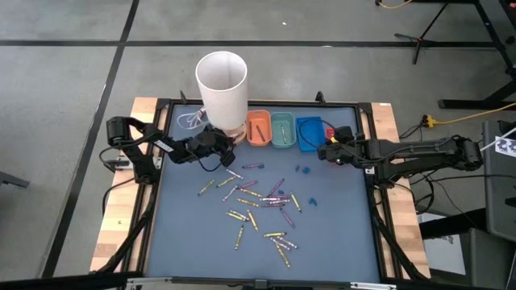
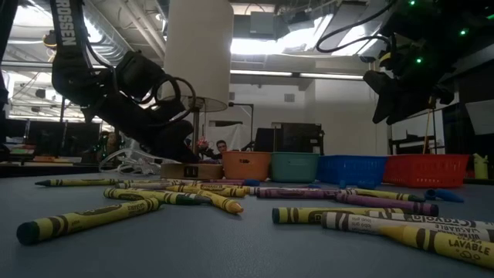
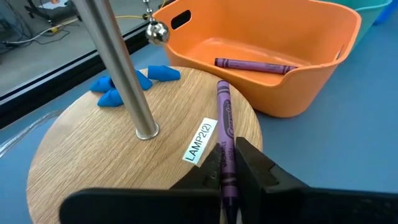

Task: Sort crayons
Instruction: Put the purple crayon into the light orange bin

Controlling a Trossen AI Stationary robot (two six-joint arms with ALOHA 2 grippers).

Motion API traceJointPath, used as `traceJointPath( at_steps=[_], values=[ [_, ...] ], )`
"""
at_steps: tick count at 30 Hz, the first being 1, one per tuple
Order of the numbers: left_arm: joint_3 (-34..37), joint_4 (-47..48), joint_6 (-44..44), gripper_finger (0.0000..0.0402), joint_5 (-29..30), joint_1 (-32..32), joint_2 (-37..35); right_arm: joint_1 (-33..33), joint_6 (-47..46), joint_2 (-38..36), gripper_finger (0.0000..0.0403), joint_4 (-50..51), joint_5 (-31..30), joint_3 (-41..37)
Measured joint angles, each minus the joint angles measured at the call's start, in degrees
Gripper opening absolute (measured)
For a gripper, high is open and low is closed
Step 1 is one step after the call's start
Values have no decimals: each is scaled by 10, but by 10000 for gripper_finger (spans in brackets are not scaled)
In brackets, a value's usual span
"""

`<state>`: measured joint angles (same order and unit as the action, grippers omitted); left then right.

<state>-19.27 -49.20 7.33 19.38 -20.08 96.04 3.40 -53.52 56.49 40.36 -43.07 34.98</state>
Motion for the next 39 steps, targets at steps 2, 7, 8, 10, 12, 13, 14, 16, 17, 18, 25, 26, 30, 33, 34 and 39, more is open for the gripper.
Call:
traceJointPath(
  at_steps=[2,7,8,10,12,13,14,16,17,18,25,26,30,33,34,39],
  values=[
    [0,-7,0,9,0,0,1,0,0,0,172,0,0,0],
    [0,-23,17,9,1,7,1,0,0,0,172,0,0,0],
    [0,-28,23,9,1,10,1,0,0,0,172,0,0,0],
    [0,-45,33,10,1,17,1,0,0,0,172,0,0,0],
    [0,-68,46,10,1,25,1,0,0,0,172,0,0,0],
    [0,-77,49,10,1,28,1,0,0,0,172,0,0,0],
    [0,-87,54,10,1,31,1,0,0,0,172,0,0,0],
    [0,-107,68,10,0,36,1,0,0,0,172,0,0,0],
    [0,-115,76,10,0,38,1,0,0,0,172,0,0,0],
    [0,-122,85,10,0,41,1,0,0,0,172,0,0,0],
    [-8,-134,116,10,1,61,0,0,0,0,172,0,0,0],
    [-11,-134,124,10,1,64,0,0,0,0,172,0,0,0],
    [-37,-130,155,10,8,79,0,0,0,0,172,0,0,0],
    [-66,-112,165,10,25,95,0,0,0,0,172,0,0,0],
    [-78,-101,166,10,37,101,0,0,0,0,172,0,0,0],
    [-146,-9,176,10,127,129,0,0,0,0,172,0,0,0]
  ],
)
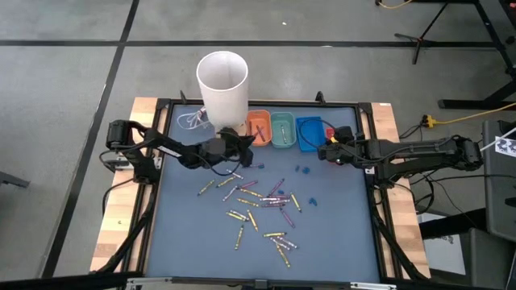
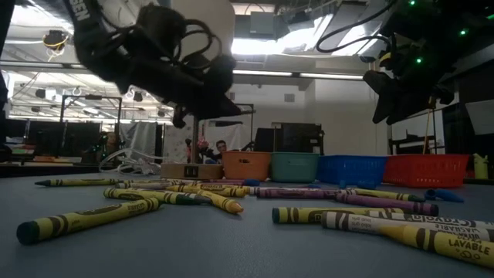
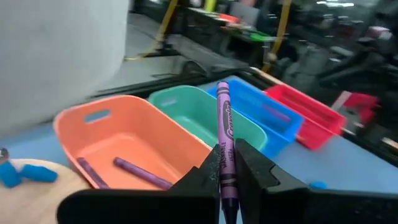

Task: Sort crayons
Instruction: Put the purple crayon into the light orange bin

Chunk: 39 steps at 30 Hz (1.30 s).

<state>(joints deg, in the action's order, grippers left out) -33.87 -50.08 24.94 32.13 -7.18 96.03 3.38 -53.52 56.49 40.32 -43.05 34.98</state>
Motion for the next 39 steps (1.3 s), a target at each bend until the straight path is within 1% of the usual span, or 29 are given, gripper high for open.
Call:
traceJointPath(
  at_steps=[4,6,12,16,21,23,28,30,33,39],
  values=[
    [-45,80,32,10,85,9,0,0,0,0,172,0,0,0],
    [-58,105,51,10,106,9,0,0,0,0,172,0,0,0],
    [-72,110,75,10,106,7,0,0,0,0,172,0,0,0],
    [-72,111,119,10,108,7,0,0,0,0,172,0,0,0],
    [-73,106,183,10,112,15,19,0,0,0,172,-2,0,0],
    [-73,107,212,10,127,22,32,0,0,0,172,-3,0,0],
    [-73,101,282,10,195,45,72,0,0,0,172,-3,0,0],
    [-76,100,312,10,210,50,87,0,0,0,172,-4,0,0],
    [-94,100,334,10,212,53,113,0,0,0,172,-4,0,0],
    [-161,100,331,10,228,38,166,0,0,0,172,-4,0,0]
  ],
)
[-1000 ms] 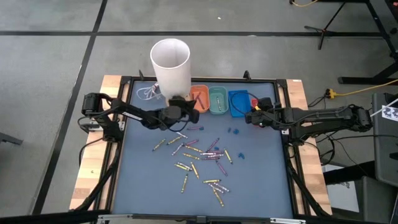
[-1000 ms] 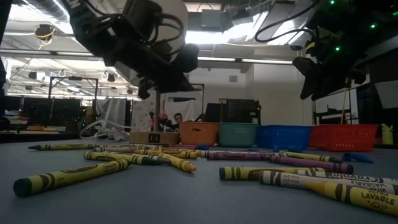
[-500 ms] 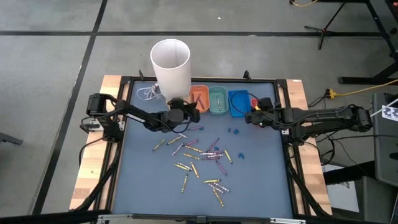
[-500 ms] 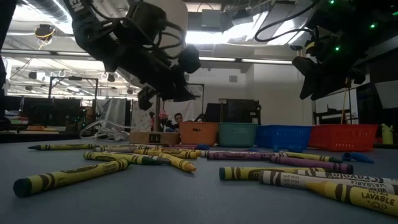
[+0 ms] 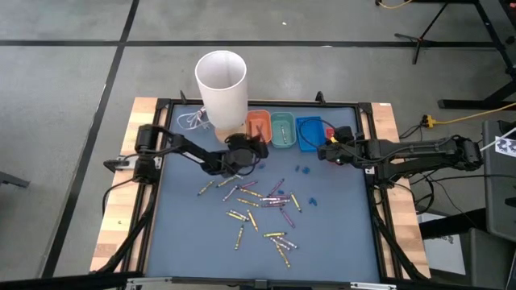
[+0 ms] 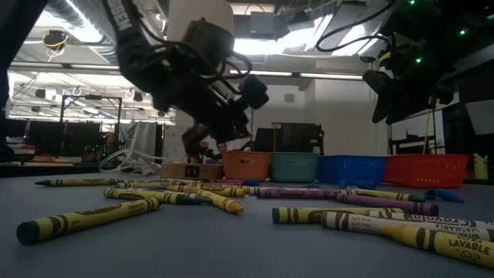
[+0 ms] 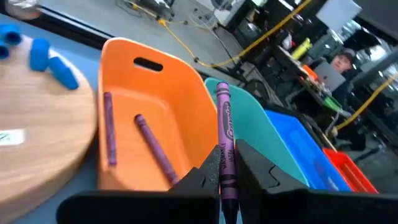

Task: Sort crayons
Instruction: Put the purple crayon into the light orange bin

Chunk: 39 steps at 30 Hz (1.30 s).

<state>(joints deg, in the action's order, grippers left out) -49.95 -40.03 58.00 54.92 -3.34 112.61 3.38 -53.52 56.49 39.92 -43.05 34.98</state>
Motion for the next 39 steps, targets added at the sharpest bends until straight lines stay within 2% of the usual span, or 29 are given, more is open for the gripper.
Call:
traceJointPath(
  at_steps=[11,23,30,36,39],
  values=[
    [-36,2,22,15,-13,-38,25,0,0,0,172,0,0,0],
    [-36,10,39,102,-33,-41,25,0,0,0,172,0,0,0],
    [-36,1,-89,117,-125,-37,25,0,0,0,172,0,1,0],
    [-36,-27,-190,106,-177,-17,25,0,0,0,172,0,2,0],
    [-36,-51,-235,100,-222,-6,25,0,0,0,172,0,2,0]
  ],
)
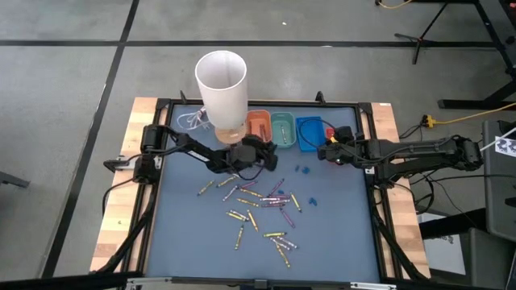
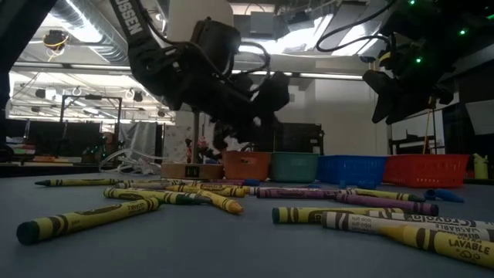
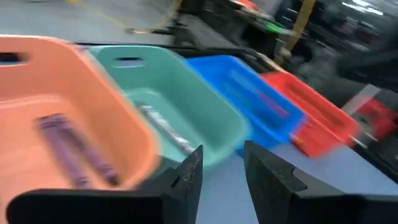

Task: Sort crayons
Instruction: Put the purple crayon into the light orange bin

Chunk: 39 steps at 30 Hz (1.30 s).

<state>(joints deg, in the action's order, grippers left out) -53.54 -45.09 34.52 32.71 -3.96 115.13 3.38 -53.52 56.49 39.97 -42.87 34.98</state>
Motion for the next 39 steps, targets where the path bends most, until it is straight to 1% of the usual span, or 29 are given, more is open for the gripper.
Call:
traceJointPath(
  at_steps=[3,8,9,11,19,21,26,28,30,39],
  values=[
    [0,-12,-33,96,-72,11,0,0,0,0,172,0,0,0],
    [0,2,-48,92,-194,33,0,0,0,0,172,0,0,0],
    [0,8,-51,92,-209,40,0,0,0,0,172,0,0,0],
    [0,24,-51,92,-220,53,0,0,0,0,172,0,0,0],
    [1,107,-53,92,-197,104,-1,0,0,0,172,0,0,0],
    [1,122,-65,92,-187,115,-1,0,0,0,172,0,0,0],
    [1,140,-103,92,-114,138,-1,0,0,0,172,0,0,0],
    [1,140,-122,92,-97,144,-1,0,0,0,172,0,0,0],
    [1,143,-140,92,-94,148,-1,0,0,0,172,0,1,0],
    [1,146,-141,92,-93,156,2,0,0,0,172,0,1,0]
  ],
)
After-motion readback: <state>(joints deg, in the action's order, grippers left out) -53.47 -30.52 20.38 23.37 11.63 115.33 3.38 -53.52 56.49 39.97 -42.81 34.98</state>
